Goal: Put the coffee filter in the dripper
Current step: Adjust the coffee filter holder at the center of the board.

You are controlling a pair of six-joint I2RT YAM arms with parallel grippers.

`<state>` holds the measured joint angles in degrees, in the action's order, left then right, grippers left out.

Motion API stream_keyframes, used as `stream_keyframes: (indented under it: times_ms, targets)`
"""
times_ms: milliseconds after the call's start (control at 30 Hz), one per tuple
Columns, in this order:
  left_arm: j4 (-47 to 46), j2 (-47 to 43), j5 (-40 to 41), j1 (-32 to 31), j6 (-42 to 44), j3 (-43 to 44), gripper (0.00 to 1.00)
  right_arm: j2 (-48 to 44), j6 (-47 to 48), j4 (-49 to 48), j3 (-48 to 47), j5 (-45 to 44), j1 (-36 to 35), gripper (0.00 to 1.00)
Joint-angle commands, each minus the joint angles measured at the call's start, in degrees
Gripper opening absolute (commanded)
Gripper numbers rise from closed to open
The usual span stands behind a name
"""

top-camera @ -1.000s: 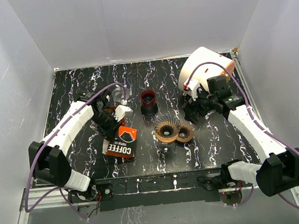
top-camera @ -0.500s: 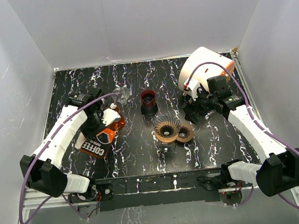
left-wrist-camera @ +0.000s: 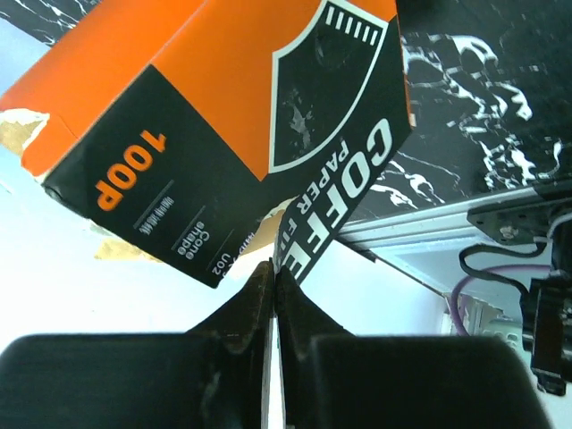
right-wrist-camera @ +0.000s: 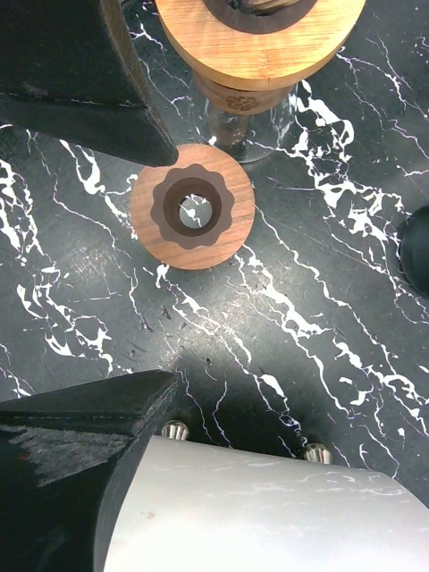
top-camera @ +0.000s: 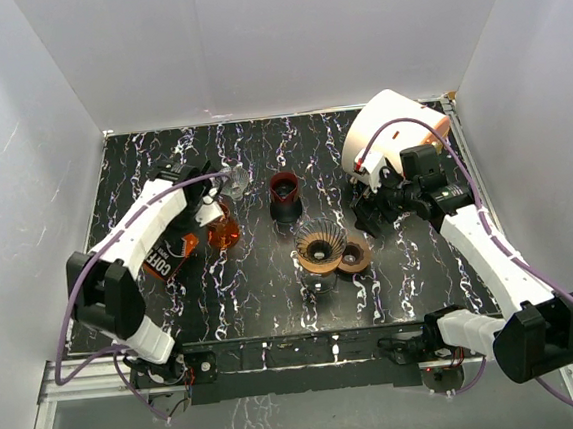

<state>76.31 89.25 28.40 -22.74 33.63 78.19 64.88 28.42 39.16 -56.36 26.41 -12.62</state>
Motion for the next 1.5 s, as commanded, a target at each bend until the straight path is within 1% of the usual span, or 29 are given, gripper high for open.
stream_keyframes:
  times_ms: [0, 133, 300, 567, 700, 867, 1067, 1167, 1467]
  targets:
    - [-2.2, 3.9, 5.2, -0.2, -1.9, 3.1, 0.0, -2.0, 0.9, -1.6, -1.1, -0.5, 0.3, 0.98]
    - [-3.5, 7.1, 4.6, -0.2, -3.6, 2.4, 0.0, -2.2, 1.3, -1.5, -0.8, -0.9, 0.3, 0.98]
    - [-3.9, 8.1, -0.7, -0.2, -5.4, 2.9, 0.02, -1.7, 1.7, -1.6, -0.5, -1.1, 0.4, 0.98]
    - [-5.0, 6.4, -9.2, -0.2, -7.4, 1.4, 0.21, -0.7, 1.7, -2.1, -0.7, -0.7, 0.3, 0.98]
    - [-5.6, 4.9, -11.7, -0.2, -8.1, 0.7, 0.31, -0.5, 1.8, -2.1, -0.9, -0.7, 0.3, 0.98]
    - [-4.7, 2.8, -16.0, -0.2, -8.6, 1.6, 0.38, -0.3, 1.7, -2.0, -1.0, -0.7, 0.3, 0.98]
    - [-2.9, 0.2, -23.3, -0.2, -7.9, 2.6, 0.4, -0.5, 1.6, -2.0, -0.7, -0.8, 0.3, 0.98]
    - [-2.6, -0.8, -25.5, -0.2, -7.5, 3.0, 0.41, -0.7, 1.7, -1.9, -0.7, -0.7, 0.3, 0.98]
    - [-4.9, -2.2, -22.2, -0.2, -7.7, 7.2, 0.44, -1.5, 1.6, -1.3, -0.9, -1.0, 0.3, 0.98]
